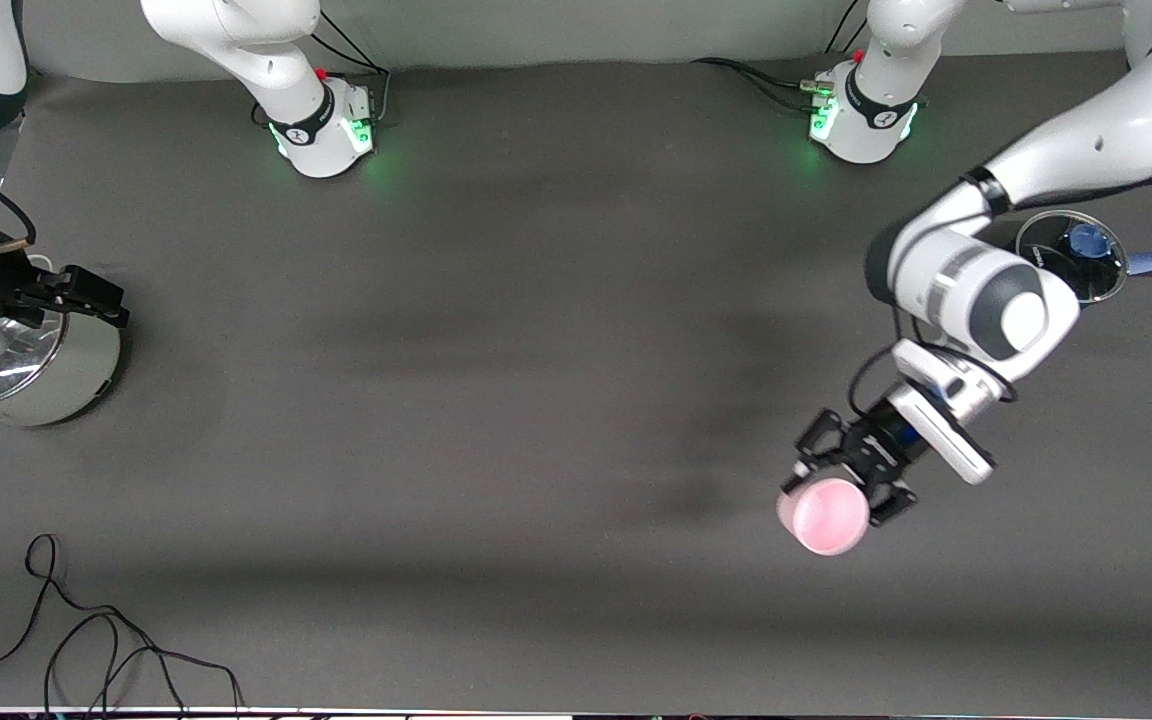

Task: Transfer pink cup from left to right arm
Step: 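Lift the cup with the left gripper while the right gripper reaches over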

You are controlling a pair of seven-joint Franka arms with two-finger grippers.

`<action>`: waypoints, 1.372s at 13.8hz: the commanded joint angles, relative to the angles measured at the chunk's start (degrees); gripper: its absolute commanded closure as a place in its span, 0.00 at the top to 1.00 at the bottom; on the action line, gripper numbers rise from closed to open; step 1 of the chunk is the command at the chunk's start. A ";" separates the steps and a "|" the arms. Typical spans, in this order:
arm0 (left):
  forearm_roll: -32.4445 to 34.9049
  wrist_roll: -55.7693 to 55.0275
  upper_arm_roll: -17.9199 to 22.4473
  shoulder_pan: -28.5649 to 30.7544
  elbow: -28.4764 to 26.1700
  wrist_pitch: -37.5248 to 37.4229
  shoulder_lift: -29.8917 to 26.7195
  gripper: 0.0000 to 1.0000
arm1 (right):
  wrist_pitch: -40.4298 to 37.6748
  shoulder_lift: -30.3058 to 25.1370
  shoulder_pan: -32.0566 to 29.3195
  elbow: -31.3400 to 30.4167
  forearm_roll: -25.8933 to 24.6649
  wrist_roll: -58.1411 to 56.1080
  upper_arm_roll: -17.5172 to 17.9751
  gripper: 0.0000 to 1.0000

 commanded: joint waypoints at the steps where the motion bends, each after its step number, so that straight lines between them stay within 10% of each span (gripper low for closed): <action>1: -3.12 4.42 -2.48 -6.69 -0.52 9.94 -1.38 0.54 | -0.90 0.16 -0.11 1.04 0.09 -1.17 -0.32 1.00; 6: -3.21 0.49 -2.66 -16.56 3.61 16.20 -3.04 0.54 | -2.48 0.34 -0.02 1.04 0.26 -1.08 -1.64 1.00; 13: -2.86 -7.00 -2.13 -26.06 9.51 17.61 -8.49 0.51 | -1.87 1.74 1.46 5.60 15.98 6.97 -0.15 1.00; 19: -2.69 -13.68 -1.25 -28.27 9.33 17.61 -12.71 0.49 | -1.78 9.55 14.37 16.93 15.91 28.68 0.65 1.00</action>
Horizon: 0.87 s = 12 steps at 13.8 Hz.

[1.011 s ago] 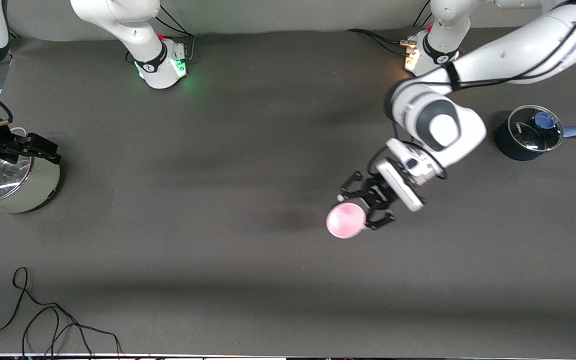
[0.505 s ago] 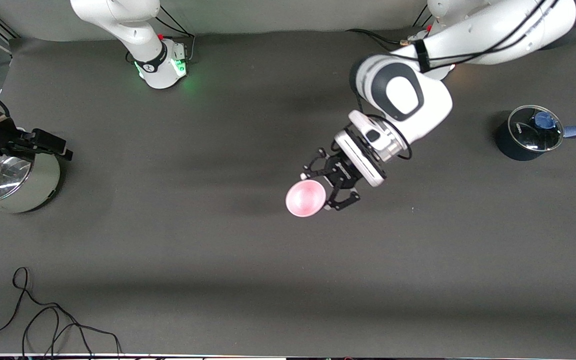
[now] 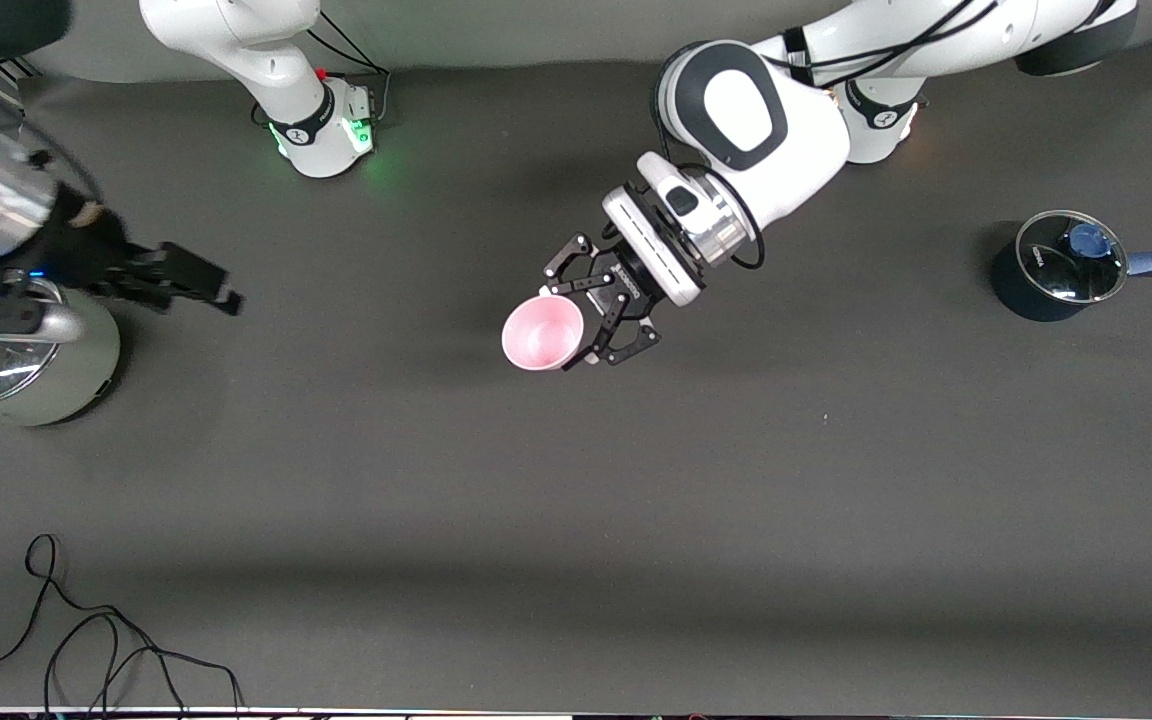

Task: Transfer pink cup from left to right arm
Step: 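Lift the cup with the left gripper while the right gripper reaches over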

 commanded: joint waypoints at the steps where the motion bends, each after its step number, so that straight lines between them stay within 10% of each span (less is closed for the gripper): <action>1: -1.57 -1.12 1.37 0.97 0.55 0.49 -2.23 0.49 | -0.84 6.10 4.77 7.90 0.58 9.20 -0.50 1.00; 12: -1.66 -1.12 1.46 1.41 0.11 0.57 -2.14 0.50 | 16.81 13.93 17.70 14.60 0.93 31.82 -0.15 1.00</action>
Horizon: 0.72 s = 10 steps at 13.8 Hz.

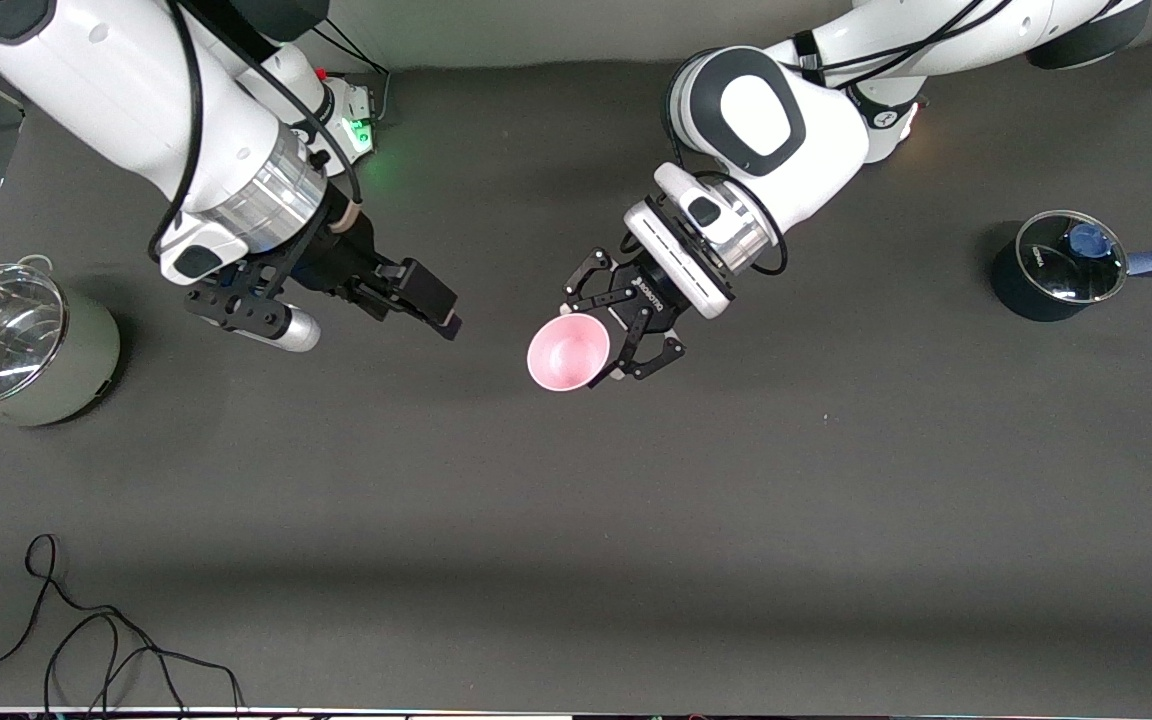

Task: Transfer pink cup from left to right arm
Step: 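Grasp the cup rim with the right gripper beside the left gripper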

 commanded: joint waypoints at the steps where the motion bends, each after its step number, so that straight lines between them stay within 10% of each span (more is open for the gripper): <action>1: -1.57 -0.19 0.62 -0.33 -0.12 0.29 -1.60 0.50 | 3.77 3.07 2.48 2.53 0.90 2.79 -0.46 1.00; 10: -1.92 -0.28 0.80 -0.33 -0.13 0.29 -1.60 0.50 | 4.31 6.24 4.24 4.20 -1.29 -9.15 -0.46 1.00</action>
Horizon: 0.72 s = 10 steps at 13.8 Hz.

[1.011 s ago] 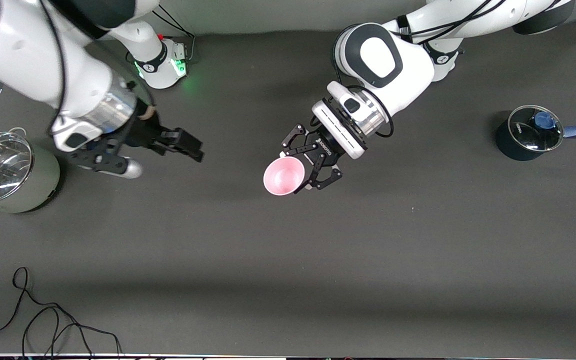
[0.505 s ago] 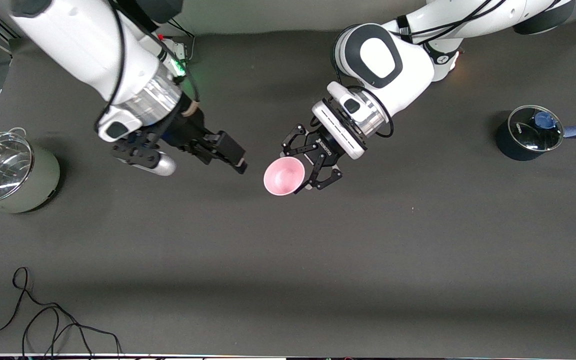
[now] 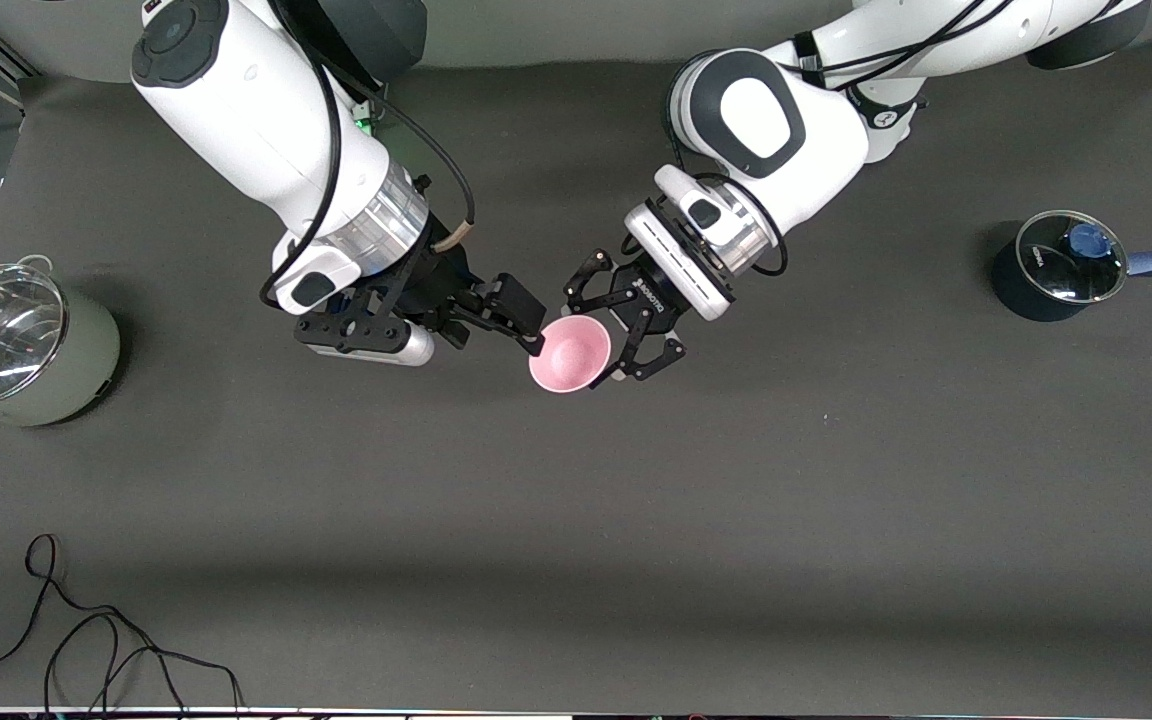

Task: Transfer pink cup from left to right arm
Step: 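Grasp the cup rim with the right gripper beside the left gripper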

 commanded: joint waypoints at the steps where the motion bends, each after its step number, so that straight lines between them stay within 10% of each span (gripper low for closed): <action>1: -1.63 -0.34 0.59 -0.31 0.00 0.29 -1.60 0.50 | -1.15 1.05 0.46 1.92 -1.97 -3.01 -0.33 1.00; 10: -1.72 -0.78 0.59 -0.31 0.00 0.29 -1.60 0.50 | -2.04 3.42 2.22 1.75 -3.39 -4.86 -0.33 1.00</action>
